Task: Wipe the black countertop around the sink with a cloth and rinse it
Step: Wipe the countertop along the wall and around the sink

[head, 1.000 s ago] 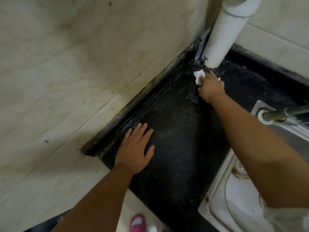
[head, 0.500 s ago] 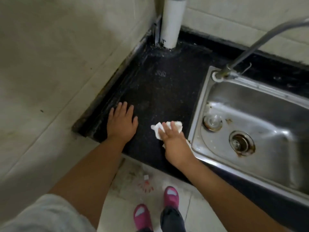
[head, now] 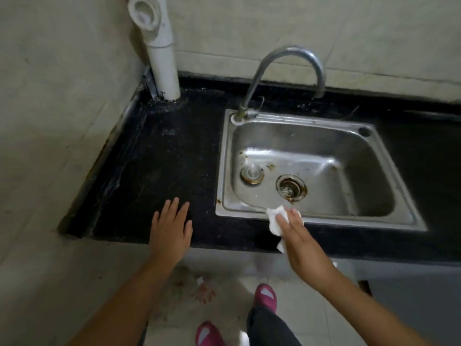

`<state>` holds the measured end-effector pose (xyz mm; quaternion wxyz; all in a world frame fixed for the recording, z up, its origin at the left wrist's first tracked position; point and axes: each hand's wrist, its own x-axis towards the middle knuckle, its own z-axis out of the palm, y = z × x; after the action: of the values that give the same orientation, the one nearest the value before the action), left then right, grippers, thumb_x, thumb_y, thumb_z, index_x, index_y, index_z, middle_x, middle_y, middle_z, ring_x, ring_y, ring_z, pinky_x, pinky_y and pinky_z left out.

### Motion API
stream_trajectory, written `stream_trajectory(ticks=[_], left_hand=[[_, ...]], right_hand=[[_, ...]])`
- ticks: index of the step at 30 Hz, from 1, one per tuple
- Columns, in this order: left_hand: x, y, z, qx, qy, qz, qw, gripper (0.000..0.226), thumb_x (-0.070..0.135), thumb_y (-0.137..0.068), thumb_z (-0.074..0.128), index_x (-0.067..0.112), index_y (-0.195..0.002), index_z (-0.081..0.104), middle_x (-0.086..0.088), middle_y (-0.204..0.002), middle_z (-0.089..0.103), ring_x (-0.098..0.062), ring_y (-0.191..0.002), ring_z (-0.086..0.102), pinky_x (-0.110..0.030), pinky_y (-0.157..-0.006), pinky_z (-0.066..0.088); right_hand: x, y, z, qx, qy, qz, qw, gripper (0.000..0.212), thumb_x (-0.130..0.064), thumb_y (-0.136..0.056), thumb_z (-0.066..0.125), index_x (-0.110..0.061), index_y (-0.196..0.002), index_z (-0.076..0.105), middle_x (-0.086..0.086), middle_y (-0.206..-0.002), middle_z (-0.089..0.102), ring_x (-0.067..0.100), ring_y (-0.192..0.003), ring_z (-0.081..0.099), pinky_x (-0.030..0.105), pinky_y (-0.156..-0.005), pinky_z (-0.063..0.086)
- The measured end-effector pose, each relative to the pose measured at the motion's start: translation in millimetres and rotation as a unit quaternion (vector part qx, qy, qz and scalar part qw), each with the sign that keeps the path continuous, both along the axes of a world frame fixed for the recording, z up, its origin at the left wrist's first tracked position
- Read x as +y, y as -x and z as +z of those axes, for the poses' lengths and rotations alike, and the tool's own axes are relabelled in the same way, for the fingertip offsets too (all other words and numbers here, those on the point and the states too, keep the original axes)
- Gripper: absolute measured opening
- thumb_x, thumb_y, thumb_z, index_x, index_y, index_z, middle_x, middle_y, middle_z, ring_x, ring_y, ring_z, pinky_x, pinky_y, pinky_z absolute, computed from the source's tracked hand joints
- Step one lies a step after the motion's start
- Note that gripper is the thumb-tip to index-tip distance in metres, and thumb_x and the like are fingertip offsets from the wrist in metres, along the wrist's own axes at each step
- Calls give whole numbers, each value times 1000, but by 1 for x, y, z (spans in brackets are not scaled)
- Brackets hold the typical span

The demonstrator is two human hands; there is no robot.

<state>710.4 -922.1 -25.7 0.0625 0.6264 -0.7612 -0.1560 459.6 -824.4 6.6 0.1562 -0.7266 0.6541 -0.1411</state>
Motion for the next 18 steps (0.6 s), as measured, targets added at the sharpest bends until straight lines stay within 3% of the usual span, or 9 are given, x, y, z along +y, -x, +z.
stream_trajectory(ticks=[2,3,5,10,13,14,16,18], left_hand=[[-6,30,9,11,17,-31,999,47,27,-98,32,17,-144,24,-5,-154,14,-19,-143,5,-37,-115,5],[-9,46,14,15,20,-47,999,47,27,-98,32,18,-144,25,-5,-154,14,-19,-143,5,-37,-115,5],[-13,80,20,24,26,-83,996,47,26,-98,33,17,-143,26,-5,-154,14,-19,-143,5,-37,-115,5],[-28,170,18,22,34,-126,991,48,27,-95,35,18,-143,29,-4,-153,17,-19,-142,11,-33,-112,5],[-44,230,13,-2,13,-150,989,50,32,-83,33,14,-121,59,-8,-130,55,-25,-119,53,-36,-95,41],[-52,250,12,-16,-4,-148,989,51,33,-79,32,13,-113,65,-9,-121,62,-26,-110,60,-37,-88,46],[-64,294,16,-4,-36,-129,991,57,36,-82,26,11,-120,60,-13,-128,56,-29,-118,54,-39,-97,40],[-81,337,21,13,-38,-104,994,56,37,-92,17,14,-143,29,-9,-152,22,-24,-141,19,-35,-113,15]], right_hand=[[-13,23,14,-41,21,-94,995,77,18,-82,51,-10,-146,18,9,-145,2,32,-137,7,35,-109,23],[-17,37,18,-61,-3,-132,989,67,11,-91,43,-11,-146,12,5,-147,-6,24,-139,-1,26,-111,15],[-28,69,23,-88,21,-196,976,53,-2,-97,34,-9,-146,12,11,-154,-2,20,-143,-3,17,-108,5],[-58,157,30,-107,35,-300,947,50,-10,-98,33,-9,-146,19,14,-155,12,25,-143,14,26,-110,19],[-79,224,33,-109,59,-318,940,48,-9,-97,36,-7,-144,25,15,-152,22,26,-140,25,25,-108,22],[-89,248,33,-115,63,-312,941,48,-7,-97,37,-5,-143,26,15,-151,24,28,-139,27,27,-109,22],[-112,294,34,-124,51,-291,947,47,-5,-97,37,-5,-143,27,16,-151,25,29,-139,26,30,-109,24],[-140,330,37,-120,39,-250,960,48,-7,-97,37,-7,-143,27,17,-151,24,31,-139,27,34,-110,26]])
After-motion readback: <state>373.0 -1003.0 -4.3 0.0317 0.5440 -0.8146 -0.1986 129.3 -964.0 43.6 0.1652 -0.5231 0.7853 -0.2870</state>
